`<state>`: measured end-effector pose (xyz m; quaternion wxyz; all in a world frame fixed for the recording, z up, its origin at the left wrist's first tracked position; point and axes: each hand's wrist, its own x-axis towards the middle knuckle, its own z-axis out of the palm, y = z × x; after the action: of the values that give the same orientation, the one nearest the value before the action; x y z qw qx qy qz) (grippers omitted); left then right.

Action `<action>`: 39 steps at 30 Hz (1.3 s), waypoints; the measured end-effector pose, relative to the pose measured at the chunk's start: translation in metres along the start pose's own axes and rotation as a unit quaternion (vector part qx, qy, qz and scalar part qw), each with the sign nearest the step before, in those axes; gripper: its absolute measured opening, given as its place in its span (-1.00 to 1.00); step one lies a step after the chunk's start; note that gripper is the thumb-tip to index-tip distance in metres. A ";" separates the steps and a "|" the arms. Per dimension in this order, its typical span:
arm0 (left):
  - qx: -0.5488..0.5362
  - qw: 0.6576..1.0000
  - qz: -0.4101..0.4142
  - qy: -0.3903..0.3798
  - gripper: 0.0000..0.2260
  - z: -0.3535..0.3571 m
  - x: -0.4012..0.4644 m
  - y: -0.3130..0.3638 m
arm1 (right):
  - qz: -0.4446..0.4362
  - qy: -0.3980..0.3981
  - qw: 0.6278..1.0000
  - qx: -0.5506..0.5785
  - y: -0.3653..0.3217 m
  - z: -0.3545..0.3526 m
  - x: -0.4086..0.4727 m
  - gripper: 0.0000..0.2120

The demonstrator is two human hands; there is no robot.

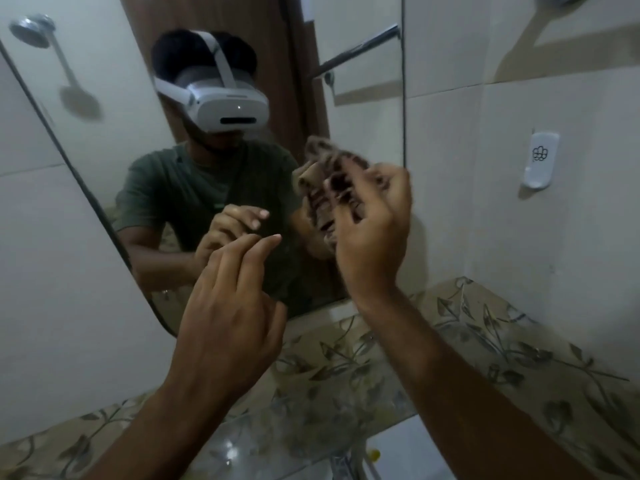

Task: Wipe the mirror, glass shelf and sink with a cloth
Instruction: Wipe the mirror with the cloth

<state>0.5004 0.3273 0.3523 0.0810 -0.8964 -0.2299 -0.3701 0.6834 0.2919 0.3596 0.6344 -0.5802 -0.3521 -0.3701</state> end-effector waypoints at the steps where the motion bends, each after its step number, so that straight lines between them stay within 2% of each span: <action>1: -0.008 1.000 -0.003 0.012 -0.44 0.000 0.000 0.001 | -0.053 -0.046 0.998 -0.007 -0.006 0.003 -0.015 -0.62; 3: -0.013 0.999 -0.008 0.031 -0.46 -0.001 -0.001 0.002 | -0.131 -0.130 0.983 -0.013 -0.008 0.004 -0.039 -0.57; 4: -0.013 0.999 -0.010 0.037 -0.47 -0.002 -0.001 0.002 | -0.139 -0.141 0.980 -0.010 -0.005 0.003 -0.043 -0.57; 5: -0.011 0.999 -0.011 0.041 -0.48 -0.002 -0.002 0.001 | -0.120 -0.129 0.984 -0.002 0.001 0.000 -0.041 -0.58; 7: -0.006 0.999 -0.004 0.037 -0.48 -0.003 -0.004 0.000 | -0.028 -0.052 0.998 0.014 0.015 -0.005 -0.030 -0.62; 9: 0.000 1.000 0.002 0.024 -0.47 -0.004 -0.005 0.002 | 0.061 0.037 0.997 0.008 0.028 -0.010 -0.021 -0.66; 10: 0.003 1.000 0.003 0.016 -0.47 -0.001 -0.005 0.004 | 0.084 0.050 0.995 0.001 0.030 -0.011 -0.023 -0.66; 12: 0.004 1.000 0.005 0.001 -0.47 0.006 -0.008 0.005 | 0.049 0.013 0.999 -0.018 0.021 -0.008 -0.044 -0.66; 14: -0.011 0.999 0.030 -0.005 -0.49 0.011 -0.006 0.005 | -0.016 -0.078 0.997 -0.012 0.011 -0.001 -0.080 -0.71; 15: -0.019 0.999 0.044 -0.014 -0.51 0.018 -0.005 0.009 | -0.020 -0.108 0.994 -0.007 0.011 -0.002 -0.094 -0.75; 18: -0.012 0.998 0.038 -0.038 -0.53 0.022 -0.002 0.009 | -0.028 -0.129 0.991 0.010 0.009 -0.004 -0.107 -0.78; 20: 0.003 0.998 0.040 -0.053 -0.52 0.023 0.002 0.013 | -0.021 -0.097 0.995 -0.016 0.023 -0.012 -0.102 -0.65; 21: 0.004 0.998 0.036 -0.055 -0.53 0.022 0.004 0.015 | 0.011 -0.064 0.998 -0.020 0.033 -0.015 -0.094 -0.60; 24: 0.011 0.997 0.045 -0.059 -0.54 0.021 0.010 0.022 | 0.138 0.034 0.990 -0.015 0.049 -0.019 -0.083 -0.61; 25: 0.017 0.997 0.047 -0.063 -0.53 0.022 0.011 0.024 | 0.139 0.038 0.989 -0.026 0.046 -0.017 -0.086 -0.62; 27: 0.025 0.996 0.049 -0.067 -0.52 0.024 0.015 0.027 | 0.110 -0.016 0.993 -0.034 0.038 -0.012 -0.107 -0.67; 29: 0.030 0.996 0.052 -0.072 -0.53 0.024 0.017 0.030 | 0.099 -0.085 0.991 0.039 0.028 -0.009 -0.128 -0.76; 31: 0.033 0.995 0.057 -0.072 -0.54 0.023 0.018 0.032 | 0.092 -0.099 0.991 0.022 0.026 -0.014 -0.133 -0.73; 33: 0.033 0.996 0.058 -0.067 -0.57 0.024 0.016 0.031 | 0.138 -0.054 0.989 -0.008 0.040 -0.017 -0.121 -0.67; 36: 0.029 0.996 0.054 -0.064 -0.55 0.025 0.014 0.029 | 0.210 0.052 0.976 0.012 0.061 -0.022 -0.095 -0.69; 38: 0.030 0.996 0.050 -0.070 -0.55 0.025 0.013 0.028 | 0.229 0.080 0.970 0.017 0.061 -0.020 -0.091 -0.70; 39: 0.032 0.996 0.045 -0.075 -0.54 0.026 0.013 0.027 | 0.222 0.069 0.973 -0.001 0.056 -0.017 -0.095 -0.69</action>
<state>0.5368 0.3164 0.3435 0.1085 -0.9280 -0.2062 -0.2908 0.6870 0.2837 0.2484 0.7230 -0.6172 -0.1699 -0.2595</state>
